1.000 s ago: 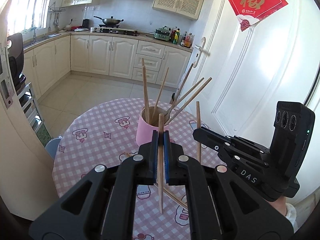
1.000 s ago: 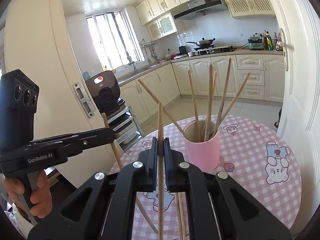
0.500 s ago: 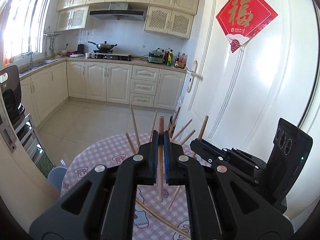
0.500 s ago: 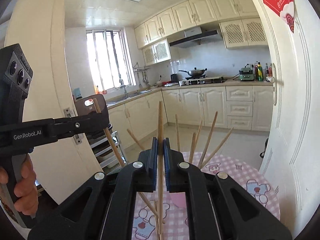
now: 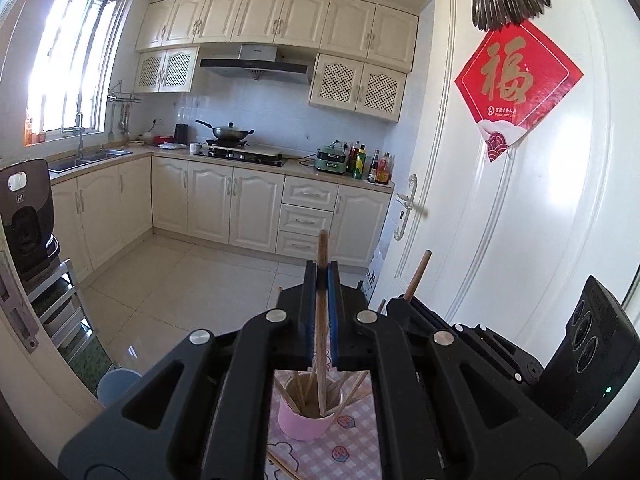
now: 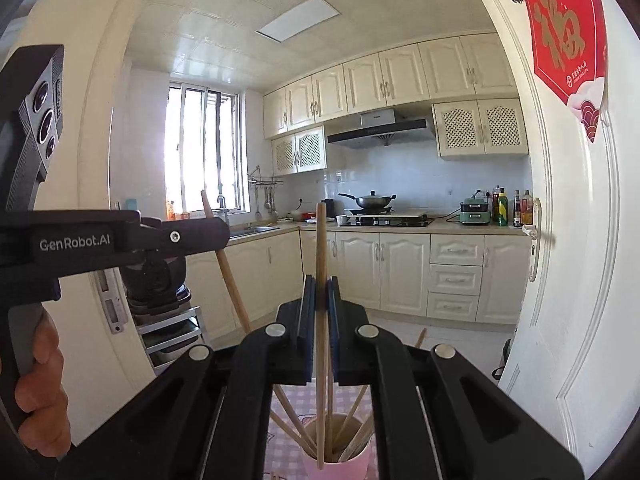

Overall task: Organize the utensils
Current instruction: 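Lower both chopsticks into the pink cup and open both tools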

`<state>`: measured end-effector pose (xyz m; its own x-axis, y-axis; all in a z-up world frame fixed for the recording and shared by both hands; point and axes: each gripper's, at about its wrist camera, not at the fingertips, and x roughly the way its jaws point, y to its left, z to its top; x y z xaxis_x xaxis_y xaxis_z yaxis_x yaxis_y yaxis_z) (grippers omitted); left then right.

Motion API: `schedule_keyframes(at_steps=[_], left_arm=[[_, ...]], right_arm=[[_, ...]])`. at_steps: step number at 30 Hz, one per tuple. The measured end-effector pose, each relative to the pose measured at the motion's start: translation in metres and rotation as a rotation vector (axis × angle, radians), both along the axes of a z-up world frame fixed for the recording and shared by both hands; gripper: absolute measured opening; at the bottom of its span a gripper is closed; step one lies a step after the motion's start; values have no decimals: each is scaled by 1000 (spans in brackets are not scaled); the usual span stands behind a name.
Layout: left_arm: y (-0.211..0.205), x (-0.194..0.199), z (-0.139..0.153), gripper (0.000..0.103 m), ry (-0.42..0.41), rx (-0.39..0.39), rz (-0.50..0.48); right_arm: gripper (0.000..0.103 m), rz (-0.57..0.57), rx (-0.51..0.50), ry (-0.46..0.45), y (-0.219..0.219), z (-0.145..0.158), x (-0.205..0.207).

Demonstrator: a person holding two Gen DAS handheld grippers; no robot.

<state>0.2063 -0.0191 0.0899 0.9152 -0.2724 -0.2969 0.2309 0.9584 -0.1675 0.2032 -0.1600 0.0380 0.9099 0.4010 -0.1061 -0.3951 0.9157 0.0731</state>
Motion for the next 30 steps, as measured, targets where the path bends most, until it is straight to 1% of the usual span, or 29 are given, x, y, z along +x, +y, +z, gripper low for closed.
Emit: schedule_keyframes(at_steps=[1,3,7,10,15,18,22,27,30], left_arm=[[1,1,-2,5,-13,-3,15],[-2,5,-5,5,-28,15,34],[-2,15,-21,5,0,-7,21],[-4,19,-33,5,12,9,15],[-5,20,-53,5,38,13,-1],[-7,19,-63,5,50,22,-4],[-8,16,-75,5,53,39,-12],[-7,9,-88,6,53,56,-5],[-5,9,-93,6,71,55,-5]], right_arm=[[5,-5,1,-6,1,-2,2],[5,-23,-17,-21,5,-7,4],[5,-28,-26,-20,10,-18,12],[5,-22,-40,-4,12,-27,14],[5,-19,-49,20,11,-37,13],[5,-21,-71,13,11,-39,6],[5,-28,-140,-13,17,-45,-2],[5,-35,-133,17,11,-55,-4],[5,-36,-126,41,8,-61,-4]])
